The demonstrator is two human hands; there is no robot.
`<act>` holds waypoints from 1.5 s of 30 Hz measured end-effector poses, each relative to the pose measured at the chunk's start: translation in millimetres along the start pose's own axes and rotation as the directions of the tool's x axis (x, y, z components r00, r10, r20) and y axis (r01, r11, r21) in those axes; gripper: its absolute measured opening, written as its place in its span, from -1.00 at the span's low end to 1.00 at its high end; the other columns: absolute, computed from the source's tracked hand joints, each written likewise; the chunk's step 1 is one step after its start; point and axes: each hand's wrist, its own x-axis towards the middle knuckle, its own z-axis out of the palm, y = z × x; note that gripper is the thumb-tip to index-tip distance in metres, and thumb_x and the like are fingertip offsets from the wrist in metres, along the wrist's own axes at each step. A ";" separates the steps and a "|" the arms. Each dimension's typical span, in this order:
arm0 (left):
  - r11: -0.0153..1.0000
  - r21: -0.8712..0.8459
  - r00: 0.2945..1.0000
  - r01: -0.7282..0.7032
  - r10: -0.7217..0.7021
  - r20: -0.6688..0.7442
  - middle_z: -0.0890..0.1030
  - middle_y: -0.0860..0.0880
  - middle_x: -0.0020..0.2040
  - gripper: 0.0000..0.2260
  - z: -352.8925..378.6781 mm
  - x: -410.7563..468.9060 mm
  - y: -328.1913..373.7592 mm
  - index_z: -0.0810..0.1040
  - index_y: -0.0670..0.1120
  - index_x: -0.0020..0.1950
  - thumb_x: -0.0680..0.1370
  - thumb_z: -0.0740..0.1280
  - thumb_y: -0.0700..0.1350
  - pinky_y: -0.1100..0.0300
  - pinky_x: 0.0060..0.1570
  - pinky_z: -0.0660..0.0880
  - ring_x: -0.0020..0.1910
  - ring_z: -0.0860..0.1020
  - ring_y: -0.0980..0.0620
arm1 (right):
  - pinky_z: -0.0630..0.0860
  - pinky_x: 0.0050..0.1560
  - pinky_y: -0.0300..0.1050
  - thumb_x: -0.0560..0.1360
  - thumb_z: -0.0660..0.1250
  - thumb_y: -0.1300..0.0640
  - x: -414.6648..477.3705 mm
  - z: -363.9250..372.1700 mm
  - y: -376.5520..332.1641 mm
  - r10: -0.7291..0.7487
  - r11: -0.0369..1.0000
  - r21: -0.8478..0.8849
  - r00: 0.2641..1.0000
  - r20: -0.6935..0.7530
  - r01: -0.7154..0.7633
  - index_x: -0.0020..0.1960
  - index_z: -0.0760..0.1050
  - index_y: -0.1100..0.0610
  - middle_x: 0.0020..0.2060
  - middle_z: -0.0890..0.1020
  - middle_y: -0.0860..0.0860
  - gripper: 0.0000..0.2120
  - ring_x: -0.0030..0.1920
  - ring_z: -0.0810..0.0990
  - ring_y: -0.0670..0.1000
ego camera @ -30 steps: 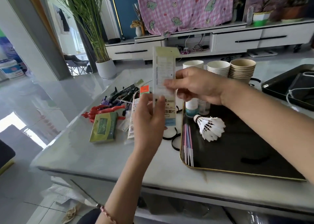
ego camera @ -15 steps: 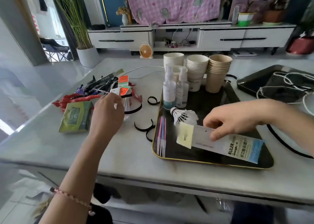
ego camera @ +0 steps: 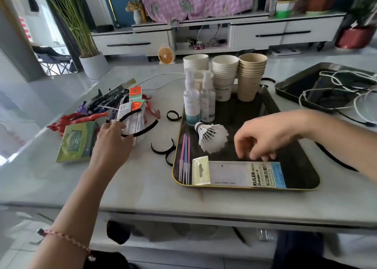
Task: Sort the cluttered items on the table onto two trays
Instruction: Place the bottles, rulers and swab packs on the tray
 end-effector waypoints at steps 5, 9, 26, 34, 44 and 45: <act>1.000 0.011 1.000 0.012 -0.012 -0.010 0.40 -0.30 0.26 -0.64 0.3 1.1 0.2 0.45 -0.23 0.29 0.50 0.34 -0.20 -0.05 0.15 0.35 0.23 0.39 -0.28 | 0.47 -0.28 -0.31 0.33 0.49 0.28 -8.3 0.1 21.7 0.217 0.943 -0.277 0.972 0.089 -0.185 0.01 0.42 0.05 -0.15 0.48 -0.05 -0.64 -0.20 0.48 -0.09; 1.000 -0.005 0.999 0.027 -0.027 -0.021 0.41 -0.31 0.25 -0.66 2.1 3.1 1.2 0.47 -0.24 0.28 0.50 0.33 -0.23 -0.05 0.15 0.35 0.22 0.40 -0.29 | 0.39 -0.33 -0.35 0.39 0.47 0.16 0.6 8.3 31.8 0.154 0.957 -0.256 0.987 0.038 -0.139 -0.17 0.45 0.06 -0.27 0.50 -0.09 -0.81 -0.30 0.45 -0.15; 0.903 -0.430 0.984 -0.001 -0.076 -0.162 0.58 -0.15 0.12 -0.61 -0.3 8.2 8.6 0.47 -0.22 0.21 0.44 0.15 -0.47 0.20 -0.04 0.47 0.05 0.56 -0.08 | 0.54 -0.17 -0.22 0.52 0.27 -0.09 2.8 -4.8 -5.8 0.097 0.984 -0.127 0.975 -0.200 -0.124 0.21 0.43 0.02 -0.13 0.60 -0.03 -0.68 -0.21 0.61 -0.07; 0.990 -0.019 0.989 0.143 -0.143 -0.033 0.52 -0.27 0.18 -0.65 1.4 2.9 5.0 0.45 -0.23 0.27 0.49 0.30 -0.22 0.02 0.02 0.38 0.18 0.45 -0.25 | 0.56 -0.22 -0.30 0.53 0.26 -0.07 -2.9 -15.1 -39.4 -0.055 0.998 -0.002 0.984 -0.170 0.055 0.20 0.43 0.05 -0.12 0.61 0.00 -0.70 -0.18 0.63 -0.08; 0.978 -0.063 0.939 0.199 -0.208 -0.273 0.61 -0.26 0.04 -0.67 -9.4 0.2 8.5 0.48 -0.17 0.24 0.50 0.17 -0.33 0.09 -0.19 0.32 0.00 0.54 -0.27 | 0.53 -0.29 -0.33 0.54 0.26 -0.01 10.5 -28.6 -54.9 -0.145 0.982 0.085 0.959 -0.243 0.170 0.14 0.49 0.14 -0.12 0.63 0.06 -0.72 -0.22 0.62 -0.06; 0.973 -0.122 0.916 0.198 -0.228 -0.330 0.61 -0.25 0.04 -0.69 -14.7 -1.5 10.6 0.50 -0.17 0.23 0.52 0.17 -0.30 0.12 -0.17 0.29 0.00 0.54 -0.25 | 0.54 -0.29 -0.33 0.54 0.26 0.00 11.8 -29.3 -57.9 -0.161 0.976 0.105 0.955 -0.250 0.192 0.13 0.49 0.14 -0.11 0.63 0.07 -0.74 -0.23 0.62 -0.07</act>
